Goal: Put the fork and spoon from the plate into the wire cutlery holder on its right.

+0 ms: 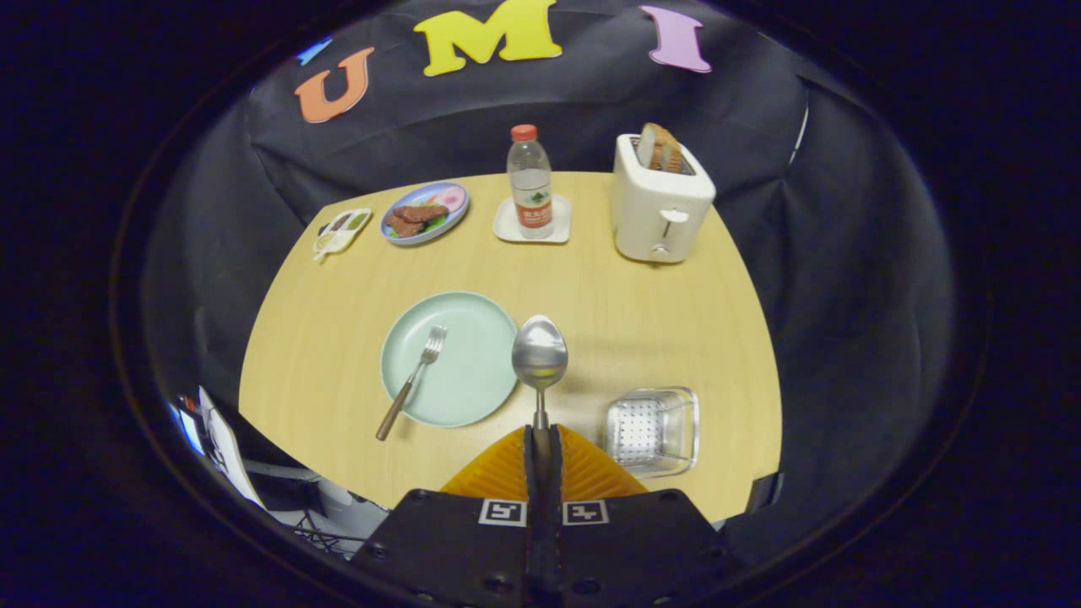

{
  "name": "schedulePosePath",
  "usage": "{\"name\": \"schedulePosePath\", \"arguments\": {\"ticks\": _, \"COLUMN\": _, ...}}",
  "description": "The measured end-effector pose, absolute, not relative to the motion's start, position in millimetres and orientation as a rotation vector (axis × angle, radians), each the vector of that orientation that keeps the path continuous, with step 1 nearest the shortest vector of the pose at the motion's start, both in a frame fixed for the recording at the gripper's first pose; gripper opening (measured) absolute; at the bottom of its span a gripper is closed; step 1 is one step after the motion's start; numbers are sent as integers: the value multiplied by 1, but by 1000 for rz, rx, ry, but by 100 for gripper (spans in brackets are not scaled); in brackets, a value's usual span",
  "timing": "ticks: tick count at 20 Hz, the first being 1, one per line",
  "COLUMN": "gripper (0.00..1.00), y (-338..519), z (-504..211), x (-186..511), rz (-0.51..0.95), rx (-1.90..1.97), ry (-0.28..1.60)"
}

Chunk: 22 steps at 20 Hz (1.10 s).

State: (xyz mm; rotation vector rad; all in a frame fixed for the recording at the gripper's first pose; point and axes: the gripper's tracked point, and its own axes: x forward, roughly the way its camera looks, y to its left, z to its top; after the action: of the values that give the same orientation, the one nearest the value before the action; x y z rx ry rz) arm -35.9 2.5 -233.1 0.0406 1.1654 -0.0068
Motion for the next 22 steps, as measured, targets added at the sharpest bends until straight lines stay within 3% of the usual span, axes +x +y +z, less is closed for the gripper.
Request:
{"name": "schedulePosePath", "arguments": {"ticks": 6, "gripper": 1, "y": -64, "z": -227, "x": -71, "rz": -95, "rx": 93, "ry": 1296}}
{"name": "schedulePosePath", "arguments": {"ticks": 22, "gripper": 1, "y": -82, "z": -295, "x": -92, "rz": -115, "rx": 224, "ry": 1500}}
